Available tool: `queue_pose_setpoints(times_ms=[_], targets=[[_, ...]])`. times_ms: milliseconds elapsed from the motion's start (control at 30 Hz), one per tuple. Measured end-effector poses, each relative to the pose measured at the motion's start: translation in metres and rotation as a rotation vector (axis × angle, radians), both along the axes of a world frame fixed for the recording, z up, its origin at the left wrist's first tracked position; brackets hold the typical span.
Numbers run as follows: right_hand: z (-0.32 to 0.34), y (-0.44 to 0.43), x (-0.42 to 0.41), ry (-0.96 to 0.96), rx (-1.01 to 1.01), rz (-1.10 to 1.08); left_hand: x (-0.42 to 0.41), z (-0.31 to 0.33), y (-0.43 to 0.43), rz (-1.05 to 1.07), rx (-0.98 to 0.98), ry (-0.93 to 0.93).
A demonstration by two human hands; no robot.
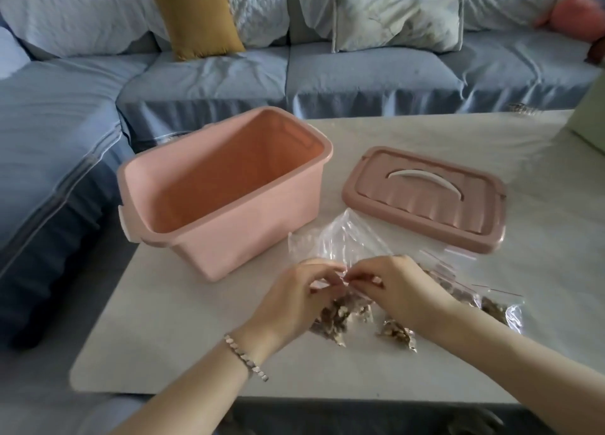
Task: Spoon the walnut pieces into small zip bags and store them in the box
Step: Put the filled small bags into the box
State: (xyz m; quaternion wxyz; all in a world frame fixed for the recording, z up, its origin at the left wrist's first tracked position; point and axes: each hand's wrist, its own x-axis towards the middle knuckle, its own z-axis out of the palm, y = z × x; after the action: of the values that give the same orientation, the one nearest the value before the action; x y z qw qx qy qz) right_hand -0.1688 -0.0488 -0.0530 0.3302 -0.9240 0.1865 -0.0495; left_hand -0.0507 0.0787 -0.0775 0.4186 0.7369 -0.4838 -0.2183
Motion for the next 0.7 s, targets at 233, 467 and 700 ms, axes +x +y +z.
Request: queue_pose_setpoints(times_ms=[233,467,700], targets=[[0.066,0.005,0.053,-0.23,0.007,0.023,0.039,0.058,0.008,0.253,-0.244,-0.073],[0.122,0.005,0.128,-0.306,-0.116,0.153,0.099,0.112,0.019,0.236,-0.397,-0.042],[0.126,-0.042,0.226,-0.237,-0.232,-0.074,0.202,0.08,0.056,0.708,0.146,-0.629]])
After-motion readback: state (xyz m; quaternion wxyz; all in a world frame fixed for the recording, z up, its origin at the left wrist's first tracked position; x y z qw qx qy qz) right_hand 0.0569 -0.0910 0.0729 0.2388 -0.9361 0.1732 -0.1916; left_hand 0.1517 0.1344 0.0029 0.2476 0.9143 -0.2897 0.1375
